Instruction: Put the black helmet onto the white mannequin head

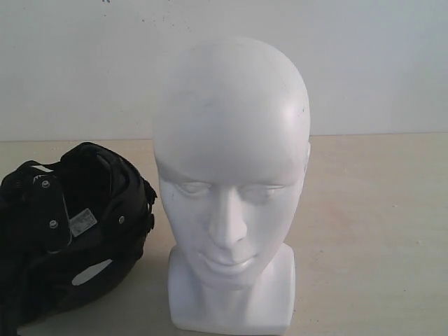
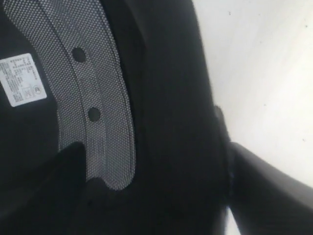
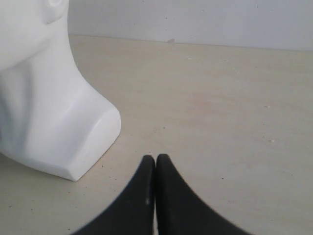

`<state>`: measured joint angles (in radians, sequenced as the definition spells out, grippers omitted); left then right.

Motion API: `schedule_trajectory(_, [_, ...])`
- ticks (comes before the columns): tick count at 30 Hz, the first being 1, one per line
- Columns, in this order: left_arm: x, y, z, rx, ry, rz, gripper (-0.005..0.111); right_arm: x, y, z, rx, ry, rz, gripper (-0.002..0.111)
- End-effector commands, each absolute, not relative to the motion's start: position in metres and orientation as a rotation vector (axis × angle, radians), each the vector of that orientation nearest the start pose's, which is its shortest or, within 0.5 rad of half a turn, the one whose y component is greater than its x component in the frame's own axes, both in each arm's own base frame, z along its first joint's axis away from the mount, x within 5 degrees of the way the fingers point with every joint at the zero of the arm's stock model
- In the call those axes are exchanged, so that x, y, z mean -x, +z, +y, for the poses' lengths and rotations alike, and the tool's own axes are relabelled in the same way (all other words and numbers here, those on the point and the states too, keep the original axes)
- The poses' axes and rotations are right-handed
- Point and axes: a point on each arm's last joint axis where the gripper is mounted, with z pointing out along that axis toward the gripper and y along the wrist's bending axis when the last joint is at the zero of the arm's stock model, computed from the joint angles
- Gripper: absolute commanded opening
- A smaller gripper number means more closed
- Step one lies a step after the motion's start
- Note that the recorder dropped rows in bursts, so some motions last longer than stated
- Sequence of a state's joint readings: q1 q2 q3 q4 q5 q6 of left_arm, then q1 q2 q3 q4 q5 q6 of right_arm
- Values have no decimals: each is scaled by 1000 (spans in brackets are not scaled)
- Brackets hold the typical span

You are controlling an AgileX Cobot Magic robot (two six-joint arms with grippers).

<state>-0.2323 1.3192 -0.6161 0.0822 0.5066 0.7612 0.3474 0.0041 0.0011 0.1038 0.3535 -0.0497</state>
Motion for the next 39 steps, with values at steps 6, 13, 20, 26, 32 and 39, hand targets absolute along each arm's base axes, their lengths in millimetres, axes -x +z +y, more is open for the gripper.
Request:
schedule_trajectory(6, [-234,172,-52,-1395,218,2377,57,-49,183,21,305,305,1808,0])
schedule_trajectory(13, [-237,167,-55,-1296,153,2412,4,-49,182,21,308,303,1817,0])
schedule_trajectory(20, [-218,204,-74,-1290,112,2273,4,-49,182,21,306,305,1817,0])
schedule_trajectory(26, [-204,230,-72,-1179,74,2219,4,-49,182,21,307,304,1817,0])
schedule_trajectory(32, [-193,248,-74,-1131,26,2145,4,-49,182,21,307,304,1817,0])
schedule_trajectory(39, [-182,261,-70,-1111,30,2103,4,-49,182,21,307,304,1815,0])
